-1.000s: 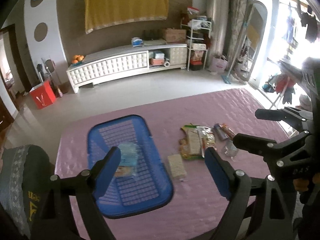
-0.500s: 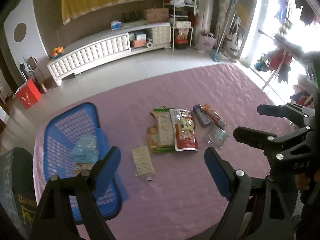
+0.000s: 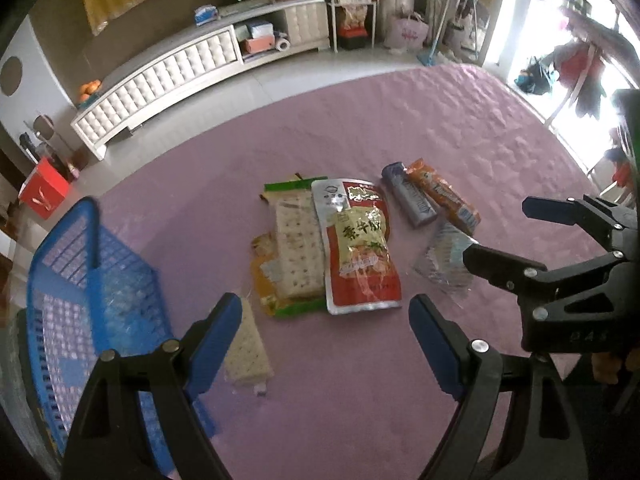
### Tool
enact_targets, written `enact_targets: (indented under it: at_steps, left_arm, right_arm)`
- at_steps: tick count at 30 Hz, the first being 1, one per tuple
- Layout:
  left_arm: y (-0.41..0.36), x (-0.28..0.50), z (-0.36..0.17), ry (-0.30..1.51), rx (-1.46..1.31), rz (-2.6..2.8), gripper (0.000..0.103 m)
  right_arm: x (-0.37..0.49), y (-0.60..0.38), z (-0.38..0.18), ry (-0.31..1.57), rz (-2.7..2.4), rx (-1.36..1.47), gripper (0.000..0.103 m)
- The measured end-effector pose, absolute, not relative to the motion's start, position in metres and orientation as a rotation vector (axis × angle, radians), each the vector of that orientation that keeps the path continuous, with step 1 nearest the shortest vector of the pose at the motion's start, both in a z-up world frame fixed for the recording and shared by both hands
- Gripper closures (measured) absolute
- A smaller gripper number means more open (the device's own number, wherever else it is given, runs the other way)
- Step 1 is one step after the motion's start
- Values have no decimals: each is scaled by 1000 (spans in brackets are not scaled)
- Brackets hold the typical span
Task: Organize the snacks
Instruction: 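Grasp the red-and-yellow jerky pouch with the left tool while the right tool grasps a clear biscuit bag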
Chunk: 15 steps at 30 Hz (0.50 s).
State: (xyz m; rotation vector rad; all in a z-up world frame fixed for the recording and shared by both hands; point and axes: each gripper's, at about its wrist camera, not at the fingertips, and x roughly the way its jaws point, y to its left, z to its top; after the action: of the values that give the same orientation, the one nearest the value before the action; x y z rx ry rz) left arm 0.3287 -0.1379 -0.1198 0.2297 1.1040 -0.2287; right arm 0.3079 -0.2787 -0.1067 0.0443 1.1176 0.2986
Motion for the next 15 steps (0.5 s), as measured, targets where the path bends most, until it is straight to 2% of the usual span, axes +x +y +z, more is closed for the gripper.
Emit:
enact_targets:
  at_steps: [8,15]
  left_arm:
    - [-155,356,-156,1145,248,-285,19]
    - [-165,378,-176,1165,259,-283,19]
  right_arm:
    - [312,-287,-119,1084,235,-121,6]
    - [324,-307,-142,1151,196,-124,6]
